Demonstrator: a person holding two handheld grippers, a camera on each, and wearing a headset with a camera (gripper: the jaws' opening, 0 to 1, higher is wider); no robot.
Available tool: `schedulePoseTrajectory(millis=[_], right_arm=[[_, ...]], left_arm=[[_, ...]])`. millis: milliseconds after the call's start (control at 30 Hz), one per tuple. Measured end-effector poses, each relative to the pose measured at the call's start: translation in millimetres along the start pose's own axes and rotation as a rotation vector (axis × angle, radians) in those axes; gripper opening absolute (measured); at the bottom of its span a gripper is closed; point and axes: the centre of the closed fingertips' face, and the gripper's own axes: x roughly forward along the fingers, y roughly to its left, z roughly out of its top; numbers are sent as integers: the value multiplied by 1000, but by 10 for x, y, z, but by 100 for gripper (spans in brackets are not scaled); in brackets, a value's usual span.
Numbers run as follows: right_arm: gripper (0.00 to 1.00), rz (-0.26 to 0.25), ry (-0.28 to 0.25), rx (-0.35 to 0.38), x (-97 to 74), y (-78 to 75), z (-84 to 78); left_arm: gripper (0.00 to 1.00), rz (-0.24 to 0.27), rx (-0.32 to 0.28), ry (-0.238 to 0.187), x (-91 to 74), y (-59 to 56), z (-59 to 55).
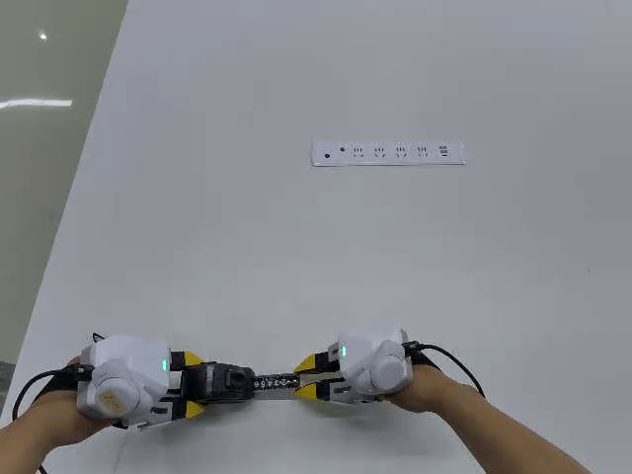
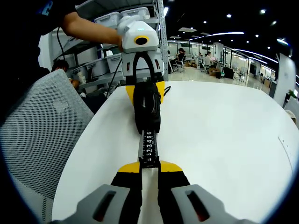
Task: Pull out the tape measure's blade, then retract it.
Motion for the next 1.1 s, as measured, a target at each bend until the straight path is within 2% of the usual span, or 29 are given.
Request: schedulePoseTrajectory(millis=[1100], right_arm=[[9, -6, 7, 22, -204, 12, -133]], left_arm=[[27, -10, 9, 8, -1, -5, 14]])
